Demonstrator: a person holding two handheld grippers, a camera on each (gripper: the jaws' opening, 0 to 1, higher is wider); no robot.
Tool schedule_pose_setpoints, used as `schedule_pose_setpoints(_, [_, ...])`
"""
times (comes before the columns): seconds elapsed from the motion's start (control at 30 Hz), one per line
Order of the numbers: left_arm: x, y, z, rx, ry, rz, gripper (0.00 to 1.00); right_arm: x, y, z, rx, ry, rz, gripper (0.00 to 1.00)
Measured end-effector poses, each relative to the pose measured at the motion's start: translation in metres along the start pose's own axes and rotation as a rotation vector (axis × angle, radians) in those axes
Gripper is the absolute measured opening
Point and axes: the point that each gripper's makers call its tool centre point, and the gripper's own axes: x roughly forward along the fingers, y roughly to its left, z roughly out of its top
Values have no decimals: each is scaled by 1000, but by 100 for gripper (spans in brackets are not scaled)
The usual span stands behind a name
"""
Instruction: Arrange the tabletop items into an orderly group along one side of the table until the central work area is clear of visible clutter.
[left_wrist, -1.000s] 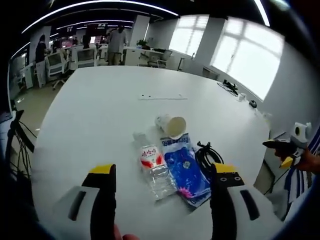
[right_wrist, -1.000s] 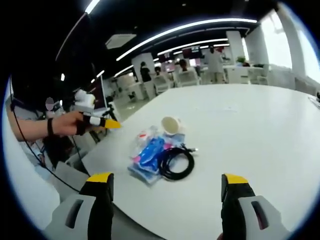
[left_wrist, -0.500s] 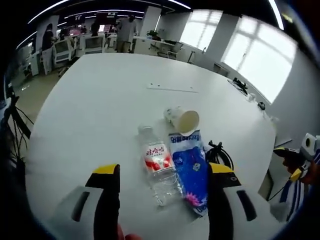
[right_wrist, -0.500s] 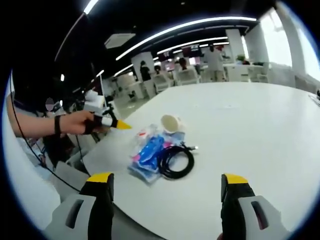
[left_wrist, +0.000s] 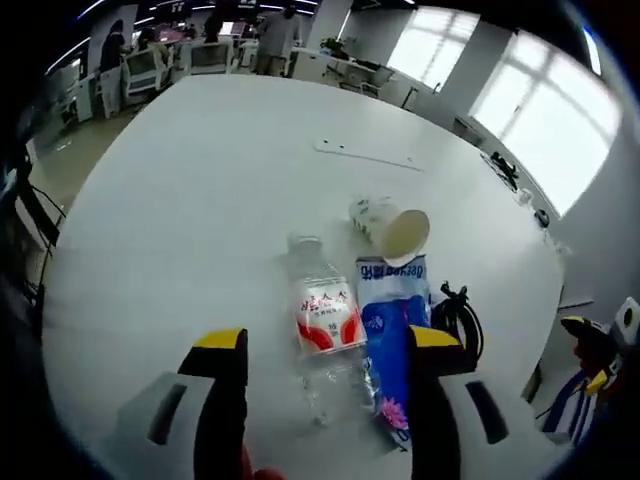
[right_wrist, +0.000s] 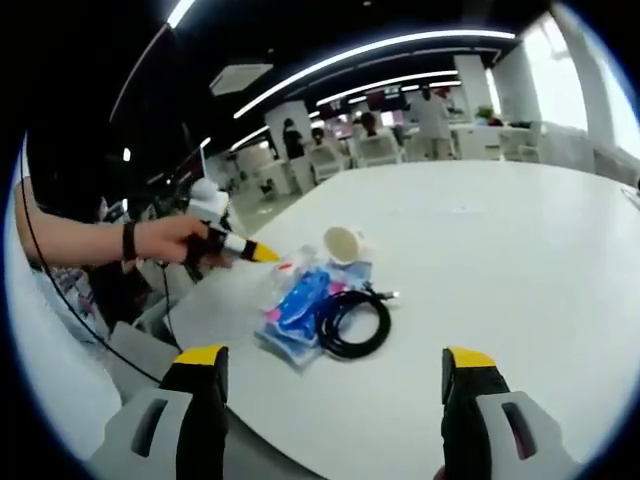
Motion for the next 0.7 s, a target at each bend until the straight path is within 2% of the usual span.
schedule_pose_setpoints(0.37, [7,-3,7,-26,57,36,56,3,-3,-6,10,11,9,89])
schedule_pose_setpoints(0.7, [19,-1,1,-66,134,68,47,5,-9,-10,20,15,9,89])
